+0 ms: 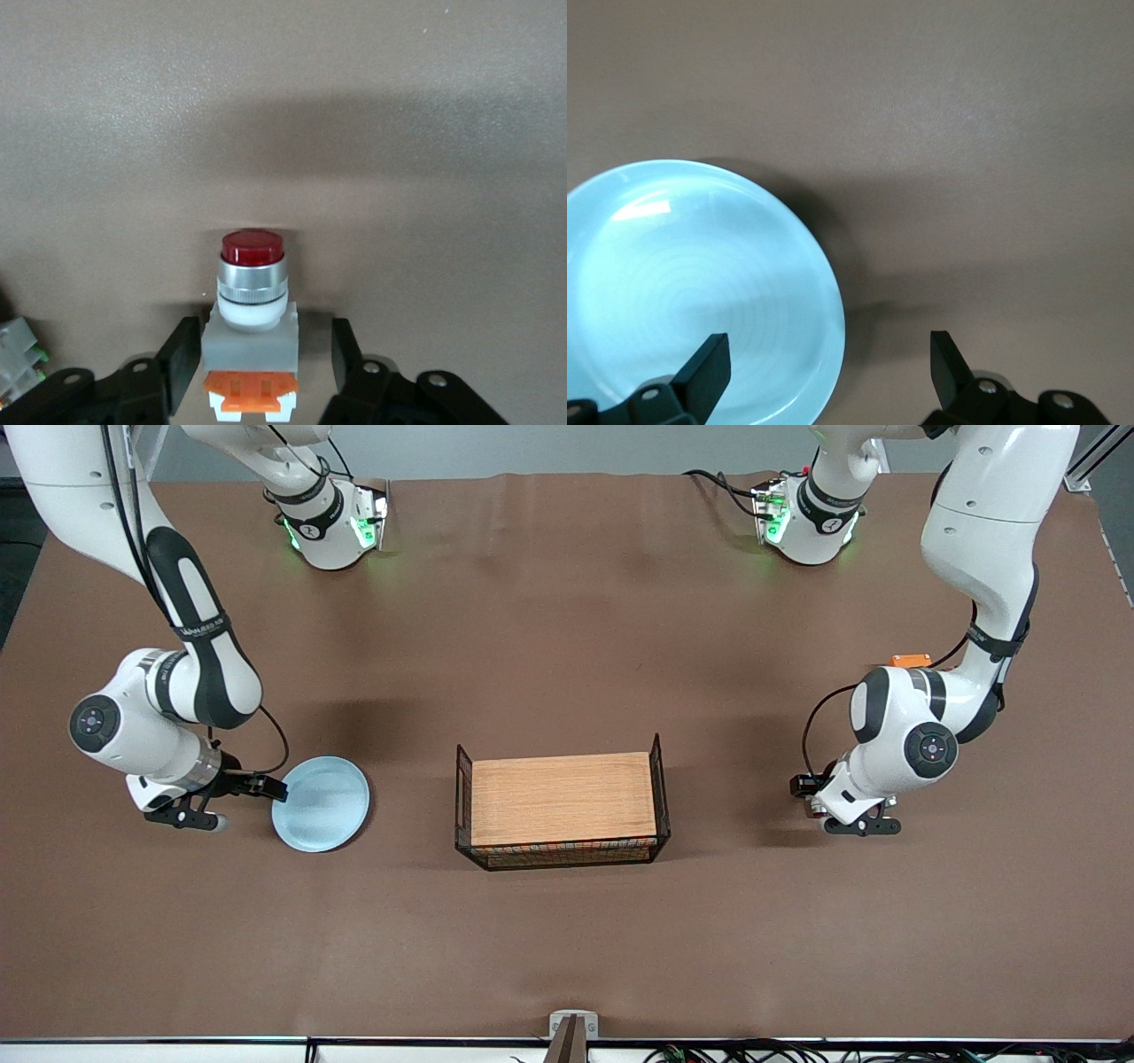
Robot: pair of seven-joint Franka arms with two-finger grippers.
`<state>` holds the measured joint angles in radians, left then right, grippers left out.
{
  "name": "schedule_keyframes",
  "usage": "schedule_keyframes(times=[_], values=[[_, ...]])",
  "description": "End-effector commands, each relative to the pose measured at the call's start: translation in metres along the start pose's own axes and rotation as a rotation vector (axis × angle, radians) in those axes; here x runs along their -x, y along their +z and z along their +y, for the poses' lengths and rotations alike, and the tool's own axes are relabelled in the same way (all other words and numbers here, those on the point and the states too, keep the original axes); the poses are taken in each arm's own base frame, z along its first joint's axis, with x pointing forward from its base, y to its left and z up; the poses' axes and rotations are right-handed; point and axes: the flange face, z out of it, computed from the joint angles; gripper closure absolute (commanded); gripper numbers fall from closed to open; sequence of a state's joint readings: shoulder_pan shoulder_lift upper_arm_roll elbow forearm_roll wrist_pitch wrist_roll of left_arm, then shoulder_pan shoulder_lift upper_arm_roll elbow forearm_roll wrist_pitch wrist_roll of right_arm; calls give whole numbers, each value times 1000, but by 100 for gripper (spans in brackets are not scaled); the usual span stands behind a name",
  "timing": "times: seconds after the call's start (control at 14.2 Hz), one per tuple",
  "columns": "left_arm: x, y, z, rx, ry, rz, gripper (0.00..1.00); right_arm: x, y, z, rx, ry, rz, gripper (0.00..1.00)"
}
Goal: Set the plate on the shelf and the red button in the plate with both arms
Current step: 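Reach the right gripper to the blue plate rim and grasp it, then lift the blue plate with the right gripper and carry it over the box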
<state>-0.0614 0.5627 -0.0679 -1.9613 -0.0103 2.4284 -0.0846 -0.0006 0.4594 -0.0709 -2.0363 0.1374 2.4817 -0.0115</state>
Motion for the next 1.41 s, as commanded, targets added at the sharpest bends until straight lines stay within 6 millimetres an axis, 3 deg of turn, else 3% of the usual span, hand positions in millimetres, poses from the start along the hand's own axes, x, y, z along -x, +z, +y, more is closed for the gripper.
schedule_keyframes(times=[0.0, 0.21, 0.42, 0.57, 0.78, 0.85, 1.13, 1.27, 1.34], values=[[0, 0, 2, -14, 14, 12, 54, -2, 26, -4, -9, -7, -17, 1], [0, -1, -2, -14, 11, 5, 73, 0, 38, -6, -9, -8, -26, 5], [-2, -5, -4, -13, 11, 11, 74, 1, 38, -6, -10, -7, -31, 22], [-2, -7, -3, -13, 11, 14, 74, 1, 39, -6, -10, -6, -37, 44], [-4, -13, -3, -12, 4, 23, 74, 1, 37, -7, -13, -3, -36, 92], [-4, -15, -3, -12, 2, 25, 74, 0, 36, -6, -13, 2, -33, 99], [-5, -29, -5, -14, 0, 23, 74, -17, 12, -7, -20, -2, -8, 100], [-9, -36, -4, -14, -2, 13, 74, -28, -18, -11, -40, 40, -65, 100], [-11, -41, -4, -15, -3, 1, 74, -34, -43, -14, -52, 75, -78, 100]])
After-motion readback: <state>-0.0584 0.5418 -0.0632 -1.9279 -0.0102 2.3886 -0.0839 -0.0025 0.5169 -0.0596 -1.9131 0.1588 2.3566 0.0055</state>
